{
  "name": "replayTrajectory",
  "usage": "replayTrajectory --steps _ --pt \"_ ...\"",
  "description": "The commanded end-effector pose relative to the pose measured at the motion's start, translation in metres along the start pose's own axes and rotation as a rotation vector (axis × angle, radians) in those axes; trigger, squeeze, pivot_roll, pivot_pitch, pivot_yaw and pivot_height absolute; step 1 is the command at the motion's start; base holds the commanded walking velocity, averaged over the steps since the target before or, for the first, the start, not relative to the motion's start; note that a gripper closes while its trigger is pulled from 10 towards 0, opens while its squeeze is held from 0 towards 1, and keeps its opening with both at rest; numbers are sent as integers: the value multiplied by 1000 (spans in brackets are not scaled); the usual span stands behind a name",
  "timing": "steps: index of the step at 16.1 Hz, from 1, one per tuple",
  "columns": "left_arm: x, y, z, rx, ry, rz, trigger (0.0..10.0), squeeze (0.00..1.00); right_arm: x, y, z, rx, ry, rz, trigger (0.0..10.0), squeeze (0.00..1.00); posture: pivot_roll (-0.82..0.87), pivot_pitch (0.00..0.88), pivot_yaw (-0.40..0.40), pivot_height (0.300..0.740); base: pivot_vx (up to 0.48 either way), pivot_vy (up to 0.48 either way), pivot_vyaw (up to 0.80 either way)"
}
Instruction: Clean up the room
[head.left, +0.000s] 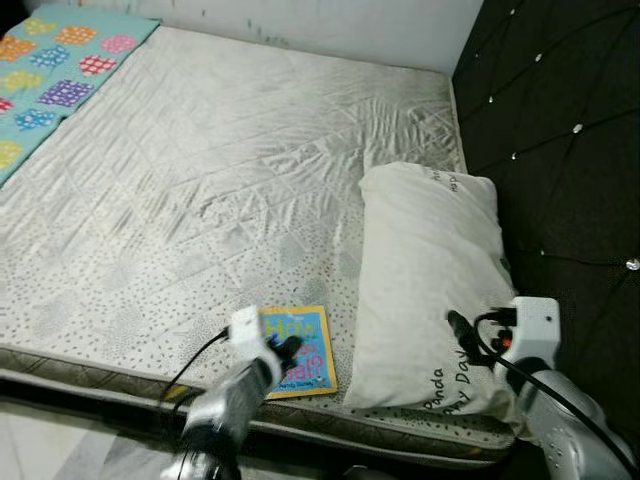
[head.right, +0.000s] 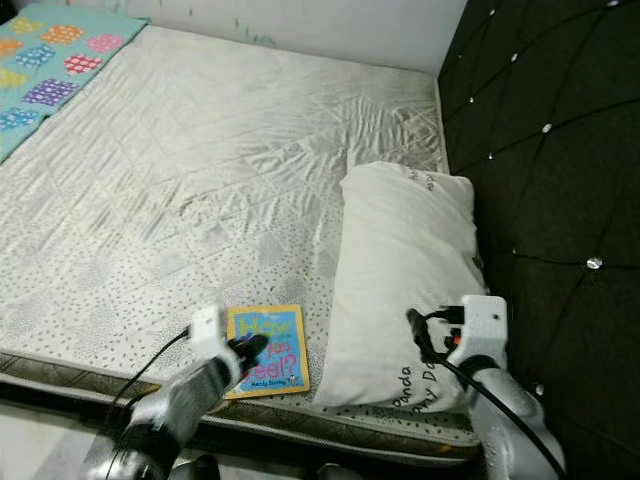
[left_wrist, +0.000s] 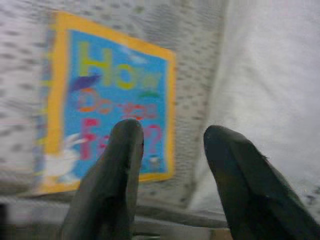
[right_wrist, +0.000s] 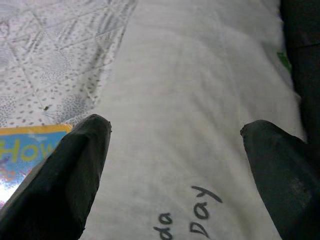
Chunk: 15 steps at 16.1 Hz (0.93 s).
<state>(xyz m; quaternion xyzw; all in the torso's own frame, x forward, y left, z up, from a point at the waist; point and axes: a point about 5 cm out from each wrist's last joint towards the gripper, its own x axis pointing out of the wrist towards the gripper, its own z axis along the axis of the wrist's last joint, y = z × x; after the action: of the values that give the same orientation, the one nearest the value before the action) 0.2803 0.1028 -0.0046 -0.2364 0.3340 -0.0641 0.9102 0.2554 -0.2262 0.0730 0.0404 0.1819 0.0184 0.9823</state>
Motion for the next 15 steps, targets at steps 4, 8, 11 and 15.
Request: replayTrajectory --steps 4,8,11,15 --pt "-30 0 4 56 -90 94 10000 1000 13 13 2 25 -16 11 10000 0 -157 109 -59 740 0 0 0" --pt "-38 5 -24 60 17 120 10000 1000 20 33 4 16 -36 54 10000 0 -150 116 -45 740 0 0 0" --pt "-35 3 -36 8 100 97 10000 1000 10 33 -1 28 -35 52 10000 0 -180 152 -47 740 0 0 0" --pt "-20 12 -49 -61 168 113 10000 494 -9 32 -2 38 -20 58 10000 0 -223 207 -58 740 0 0 0"
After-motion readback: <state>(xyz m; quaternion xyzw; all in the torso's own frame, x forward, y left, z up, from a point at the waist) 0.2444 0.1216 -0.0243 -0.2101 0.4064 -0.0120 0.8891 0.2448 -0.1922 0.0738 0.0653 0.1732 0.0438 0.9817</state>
